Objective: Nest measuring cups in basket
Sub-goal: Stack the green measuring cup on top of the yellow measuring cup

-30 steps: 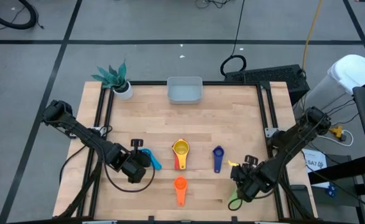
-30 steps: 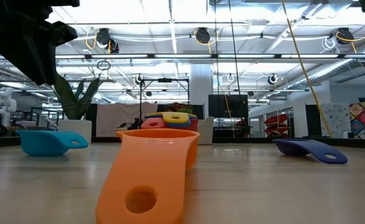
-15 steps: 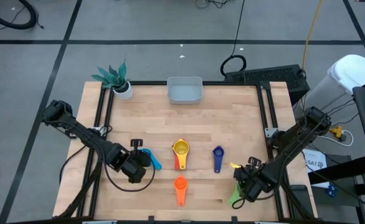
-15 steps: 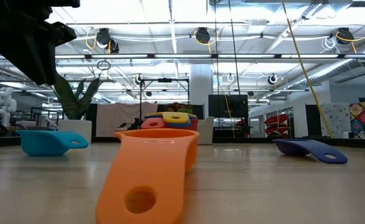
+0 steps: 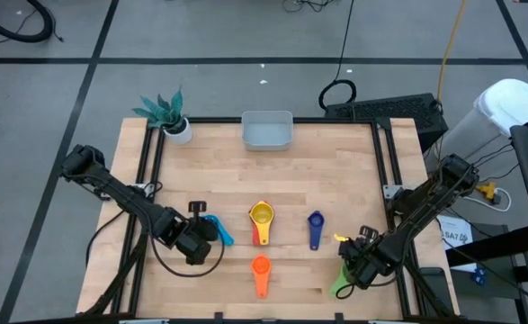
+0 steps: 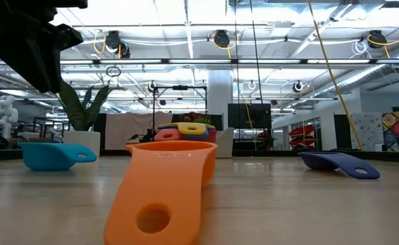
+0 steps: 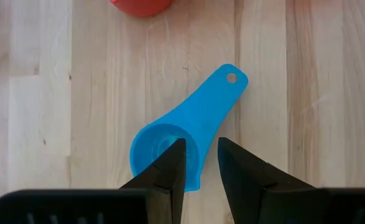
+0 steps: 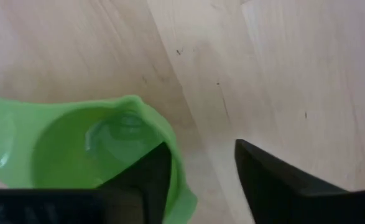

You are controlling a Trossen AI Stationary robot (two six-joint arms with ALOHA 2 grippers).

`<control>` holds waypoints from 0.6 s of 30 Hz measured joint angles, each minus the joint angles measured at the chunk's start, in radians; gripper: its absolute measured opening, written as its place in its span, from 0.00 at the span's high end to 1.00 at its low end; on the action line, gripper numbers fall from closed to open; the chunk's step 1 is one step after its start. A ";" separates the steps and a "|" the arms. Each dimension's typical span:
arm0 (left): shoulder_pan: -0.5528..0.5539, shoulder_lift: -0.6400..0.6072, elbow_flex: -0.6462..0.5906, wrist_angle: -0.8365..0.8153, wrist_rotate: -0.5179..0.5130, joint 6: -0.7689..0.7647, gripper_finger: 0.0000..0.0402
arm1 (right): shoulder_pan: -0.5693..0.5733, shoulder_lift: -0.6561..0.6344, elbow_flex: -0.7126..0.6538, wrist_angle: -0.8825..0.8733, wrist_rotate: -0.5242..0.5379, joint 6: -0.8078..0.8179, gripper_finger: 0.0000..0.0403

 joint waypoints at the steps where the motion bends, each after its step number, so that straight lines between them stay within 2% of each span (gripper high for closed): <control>1: 0.000 0.000 0.000 0.000 0.000 -0.002 0.76 | 0.000 0.000 -0.002 0.000 0.000 -0.002 0.67; 5: 0.000 0.000 0.000 0.000 0.000 -0.005 0.76 | 0.000 0.000 -0.005 0.008 -0.001 -0.021 0.92; 6: 0.000 0.000 0.000 0.000 0.000 -0.005 0.76 | 0.000 0.000 -0.005 0.017 0.000 -0.031 0.96; 13: 0.000 0.000 0.000 0.000 0.000 -0.004 0.76 | -0.020 -0.007 -0.005 0.070 0.038 -0.077 0.99; 18: 0.000 0.000 0.000 -0.001 -0.002 0.001 0.76 | -0.089 -0.010 0.046 0.110 0.119 -0.219 1.00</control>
